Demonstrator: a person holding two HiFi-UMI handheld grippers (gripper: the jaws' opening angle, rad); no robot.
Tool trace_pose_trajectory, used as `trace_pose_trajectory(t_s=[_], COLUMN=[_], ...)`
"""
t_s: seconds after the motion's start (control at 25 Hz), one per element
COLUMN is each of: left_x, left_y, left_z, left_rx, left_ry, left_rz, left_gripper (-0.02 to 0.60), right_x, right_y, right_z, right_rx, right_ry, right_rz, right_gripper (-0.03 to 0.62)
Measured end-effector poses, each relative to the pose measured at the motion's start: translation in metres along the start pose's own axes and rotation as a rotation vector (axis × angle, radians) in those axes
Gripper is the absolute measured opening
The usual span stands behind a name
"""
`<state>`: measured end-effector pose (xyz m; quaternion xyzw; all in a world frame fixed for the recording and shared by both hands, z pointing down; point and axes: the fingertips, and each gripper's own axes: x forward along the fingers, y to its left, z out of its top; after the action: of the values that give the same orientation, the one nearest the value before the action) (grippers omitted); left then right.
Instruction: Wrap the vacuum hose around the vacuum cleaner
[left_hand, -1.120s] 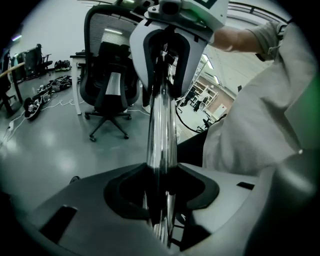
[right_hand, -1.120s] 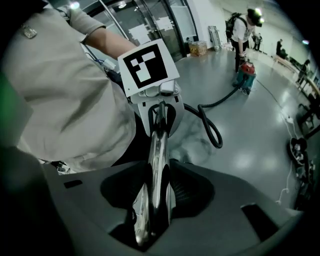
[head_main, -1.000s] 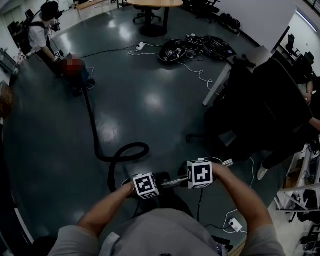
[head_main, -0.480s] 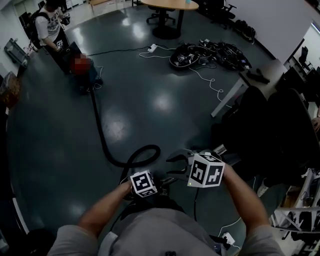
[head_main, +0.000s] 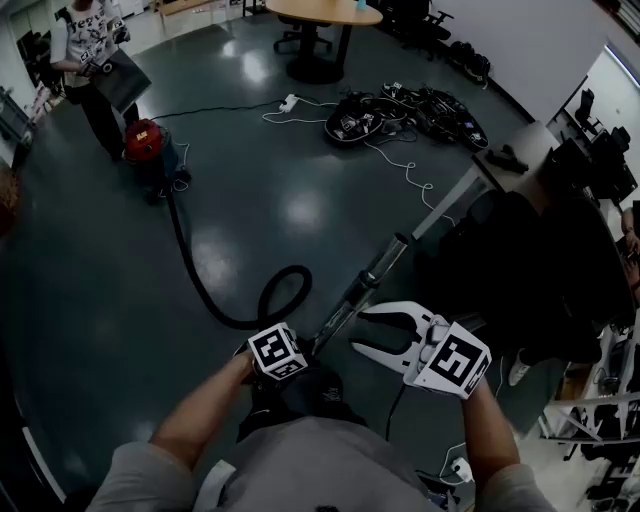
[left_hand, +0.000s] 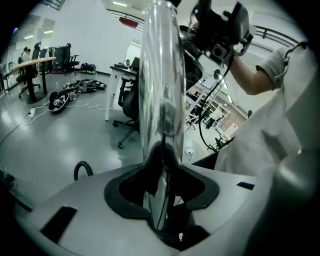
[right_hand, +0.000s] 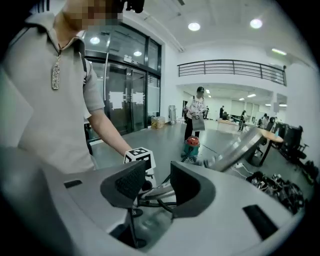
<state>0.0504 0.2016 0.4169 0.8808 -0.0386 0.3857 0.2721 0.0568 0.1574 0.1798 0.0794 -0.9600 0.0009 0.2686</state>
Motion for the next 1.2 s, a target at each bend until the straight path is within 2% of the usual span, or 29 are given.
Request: trace_pose_trajectory(t_s=[0.24,0.36,0.44,0.56,0.68,0.72,0.76,0.84,0.96,1.04,1.12,1.2], left_x=[-0.066,-0.097,-0.117,-0.139,-0.151,-0.153,-0.156,-0.164,-0.181,-0.193,-0.205,-0.209], left_y=[0.042,0.055,0.061,0.067,0.072,0.073,0.075,0.081,0.097,0.111,0.125,0.137], left_z=[-0.013,-0.014,-0.015,-0.018,-0.024,-0.027,-0.029,-0.034,-0.041,-0.053,-0.07,-0.084], left_rx=[-0.059,-0.072,-0.063,-0.038,-0.022,-0.024,-0.029,-0.039,-0.061,-0.103,-0.155,-0.189], left_ry=[-0.104,-0.17,-0.204,-0.23,-0.243,-0.25,-0.259,-0.292,-0.367,-0.399,-0.406,-0.378], left_rz=[-0.002,0.004,0.011,0.021,0.035,0.044,0.055,0.087,0.18,0.247,0.294,0.334], left_gripper=[0.17,0.17,0.17,0.17,0.17,0.17,0.172,0.172,0.173,0.207,0.245,0.245], right_x=[0.064,0.115,0.152,0.198,0.222,0.226,0.231,0.24,0.25,0.25,0.244,0.232], right_y=[-0.011,-0.03,-0.044,-0.061,-0.065,-0.065,-0.064,-0.065,-0.08,-0.097,-0.119,-0.148], right_z=[-0.018,-0.004,0.014,0.038,0.071,0.079,0.083,0.088,0.089,0.086,0.082,0.076], right_rx=[0.346,0.484,0.548,0.611,0.617,0.615,0.615,0.619,0.66,0.711,0.765,0.811], right_ry=[-0.041,-0.129,-0.17,-0.22,-0.329,-0.347,-0.349,-0.337,-0.347,-0.379,-0.431,-0.486], right_rz=[-0.127,-0.152,-0.133,-0.069,0.039,0.06,0.068,0.067,0.044,0.027,0.001,-0.028], right_gripper=[0.16,0.243,0.253,0.253,0.249,0.162,0.16,0.16,0.16,0.16,0.16,0.16])
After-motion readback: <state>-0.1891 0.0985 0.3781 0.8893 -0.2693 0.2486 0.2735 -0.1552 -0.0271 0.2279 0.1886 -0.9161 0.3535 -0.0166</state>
